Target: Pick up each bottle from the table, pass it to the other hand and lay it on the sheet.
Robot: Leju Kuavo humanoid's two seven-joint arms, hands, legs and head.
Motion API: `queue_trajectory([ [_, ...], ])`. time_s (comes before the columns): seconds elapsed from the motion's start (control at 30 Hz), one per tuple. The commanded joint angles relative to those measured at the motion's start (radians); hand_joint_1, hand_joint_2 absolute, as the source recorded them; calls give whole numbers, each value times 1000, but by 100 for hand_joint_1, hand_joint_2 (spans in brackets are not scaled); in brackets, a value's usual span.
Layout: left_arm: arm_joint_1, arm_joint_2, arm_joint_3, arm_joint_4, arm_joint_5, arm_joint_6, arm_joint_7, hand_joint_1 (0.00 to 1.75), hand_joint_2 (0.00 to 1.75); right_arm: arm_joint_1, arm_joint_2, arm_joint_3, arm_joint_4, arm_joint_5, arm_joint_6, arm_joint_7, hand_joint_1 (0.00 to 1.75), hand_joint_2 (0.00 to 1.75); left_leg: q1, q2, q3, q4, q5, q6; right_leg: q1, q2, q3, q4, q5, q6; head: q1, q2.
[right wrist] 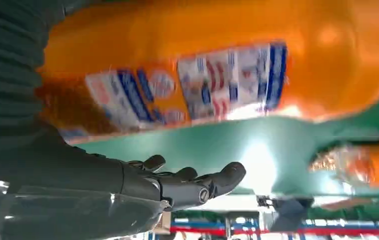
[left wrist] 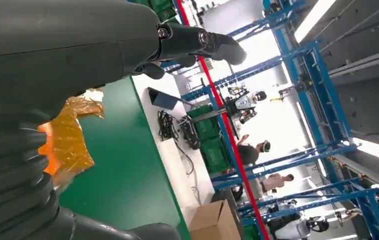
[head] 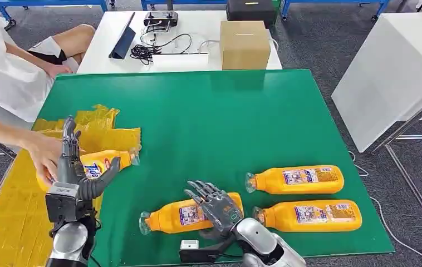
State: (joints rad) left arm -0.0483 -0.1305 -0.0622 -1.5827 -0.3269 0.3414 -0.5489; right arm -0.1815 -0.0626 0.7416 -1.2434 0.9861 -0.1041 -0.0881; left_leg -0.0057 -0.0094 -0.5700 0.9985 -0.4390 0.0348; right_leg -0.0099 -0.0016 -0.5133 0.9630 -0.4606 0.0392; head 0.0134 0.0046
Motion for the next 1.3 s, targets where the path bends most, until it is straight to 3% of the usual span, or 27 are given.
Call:
queue_trajectory([
  [0.03,-28,-1,-28,41,6,-11,10,0,175,-110,49,62,265,-2,42,24,0,175,2,3,2,-1,-1,-2,2,3,2,-2,1,-1,0,0],
  [0.4,-51,-7,-58,69,21,-10,10,0,175,-200,111,101,539,-26,80,51,0,175,2,4,7,-1,1,-2,2,1,3,-3,1,-1,0,0],
  [0.43,-52,-8,-60,71,23,-10,10,0,175,-204,111,99,552,-30,83,53,9,175,3,4,8,-2,2,-2,3,0,2,-4,2,-2,0,0],
  [0.5,-52,-8,-63,72,27,-7,9,0,175,-211,118,89,580,-44,75,56,79,175,3,3,11,-2,0,-4,3,0,-1,-4,1,-3,0,0],
  [0.53,-52,-9,-63,73,32,-6,9,0,175,-211,121,81,586,-48,66,57,80,175,2,4,12,-2,-1,-3,3,1,-2,-2,0,-4,0,0],
  [0.57,-51,-9,-62,73,35,-6,10,0,175,-211,123,75,586,-53,63,56,152,175,3,4,11,-2,0,-4,3,1,-2,-3,1,-4,0,0],
  [0.6,-49,-10,-61,73,37,-7,10,0,175,-211,123,76,586,-53,65,56,175,175,3,4,13,-2,-1,-3,3,1,-1,-3,1,-6,0,0],
  [0.97,-42,-11,-59,69,41,-6,9,0,175,-193,127,37,548,-78,21,51,175,175,4,2,15,-3,1,-4,5,-2,3,-4,3,-7,0,0],
  [1.07,-14,-13,-55,35,37,-2,8,0,175,-123,148,-85,403,-152,-87,19,175,175,4,2,15,-2,1,-4,5,-1,3,-4,2,-7,0,0],
  [1.13,12,-11,-56,2,36,-9,9,0,175,-47,160,-177,210,-200,-174,-35,175,175,4,3,17,-1,-1,-4,4,0,4,-2,0,-6,0,0],
  [1.27,40,1,-69,-27,62,-49,14,0,175,65,181,-329,-79,-303,-241,-134,175,175,4,3,12,0,-2,-4,5,1,1,-1,0,-7,1,0],
  [1.3,37,5,-73,-24,67,-61,18,0,175,79,189,-360,-109,-338,-253,-165,175,175,4,4,9,0,-2,-4,4,2,8,-1,0,-6,0,0],
])
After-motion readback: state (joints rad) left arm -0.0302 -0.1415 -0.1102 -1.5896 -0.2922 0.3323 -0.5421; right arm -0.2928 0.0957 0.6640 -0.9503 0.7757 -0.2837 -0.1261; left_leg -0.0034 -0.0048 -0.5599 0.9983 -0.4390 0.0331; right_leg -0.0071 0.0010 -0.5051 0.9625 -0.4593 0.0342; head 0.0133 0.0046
